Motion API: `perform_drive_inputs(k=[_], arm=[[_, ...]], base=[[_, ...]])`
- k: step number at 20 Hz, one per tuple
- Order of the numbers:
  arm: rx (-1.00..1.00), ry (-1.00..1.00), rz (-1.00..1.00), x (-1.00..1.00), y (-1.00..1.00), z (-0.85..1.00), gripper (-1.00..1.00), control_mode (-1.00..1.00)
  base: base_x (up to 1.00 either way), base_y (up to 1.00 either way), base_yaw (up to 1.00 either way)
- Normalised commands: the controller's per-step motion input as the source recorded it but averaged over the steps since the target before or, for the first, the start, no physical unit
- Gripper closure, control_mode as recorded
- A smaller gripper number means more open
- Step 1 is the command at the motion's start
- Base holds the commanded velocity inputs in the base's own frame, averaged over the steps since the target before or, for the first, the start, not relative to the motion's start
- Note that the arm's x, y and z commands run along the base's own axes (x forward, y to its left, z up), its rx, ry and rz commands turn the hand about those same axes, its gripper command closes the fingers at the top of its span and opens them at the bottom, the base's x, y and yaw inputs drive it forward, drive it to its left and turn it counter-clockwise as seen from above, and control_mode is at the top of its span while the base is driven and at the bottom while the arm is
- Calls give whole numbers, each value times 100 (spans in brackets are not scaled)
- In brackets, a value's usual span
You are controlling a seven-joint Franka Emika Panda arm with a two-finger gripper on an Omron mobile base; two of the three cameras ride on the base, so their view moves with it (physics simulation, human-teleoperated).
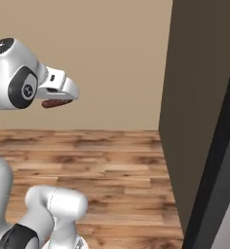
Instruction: Move the hot dog bun to the plate on the dining table and place the condiment next to that plate. Then navigate to the fridge and take the sausage and place it on the plate as well.
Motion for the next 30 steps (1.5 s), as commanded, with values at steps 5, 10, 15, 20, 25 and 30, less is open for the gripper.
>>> perform_drive_inputs(k=[5,10,15,20,25,30], arm=[[0,0,0,0,0,0,100,100],[0,0,0,0,0,0,100,100],[0,0,0,0,0,0,100,100],[0,0,0,0,0,0,100,100],[0,0,0,0,0,0,100,100],[0,0,0,0,0,0,100,100]], base=[[100,22,4],[100,19,11],[100,1,49],[79,0,78],[67,0,82],[71,0,81]])
